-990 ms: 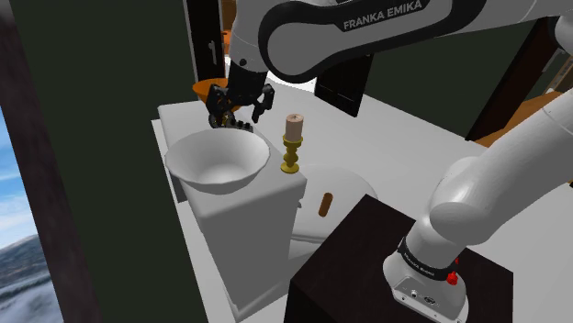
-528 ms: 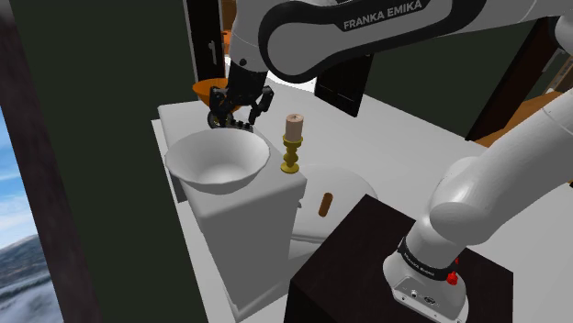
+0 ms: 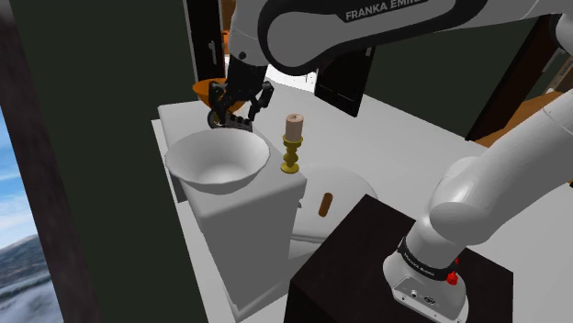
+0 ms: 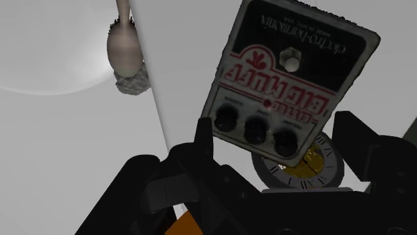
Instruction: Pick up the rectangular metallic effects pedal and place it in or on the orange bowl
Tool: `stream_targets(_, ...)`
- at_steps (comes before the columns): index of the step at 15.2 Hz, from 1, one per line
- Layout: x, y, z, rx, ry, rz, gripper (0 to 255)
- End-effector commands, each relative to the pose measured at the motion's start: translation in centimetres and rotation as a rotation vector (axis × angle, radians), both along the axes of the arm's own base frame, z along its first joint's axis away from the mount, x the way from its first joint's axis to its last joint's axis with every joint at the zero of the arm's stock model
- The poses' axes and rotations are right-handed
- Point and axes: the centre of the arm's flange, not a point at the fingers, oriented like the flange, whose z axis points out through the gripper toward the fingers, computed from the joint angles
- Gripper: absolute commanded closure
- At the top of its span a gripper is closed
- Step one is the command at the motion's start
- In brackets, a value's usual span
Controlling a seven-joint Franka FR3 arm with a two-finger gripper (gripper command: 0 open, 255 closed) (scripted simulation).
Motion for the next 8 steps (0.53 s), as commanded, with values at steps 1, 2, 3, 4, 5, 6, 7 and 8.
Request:
stream_targets(1,0.0,-0.1,1.0,0.0,0.0,0.0,255)
stream_targets(2,0.0,-0.1,1.5,0.0,0.0,0.0,255)
stream_targets(3,0.0,-0.1,2.0,0.0,0.0,0.0,255)
stream_targets(4,0.0,-0.1,2.6,0.0,0.0,0.0,255)
stream_targets(5,0.0,-0.1,3.1,0.0,0.0,0.0,255)
stream_targets(6,0.0,-0.1,3.6,0.0,0.0,0.0,255)
stream_targets(7,0.0,-0.1,4.2,0.0,0.0,0.0,255)
stream_targets(8,0.0,-0.1,4.7,0.0,0.0,0.0,255)
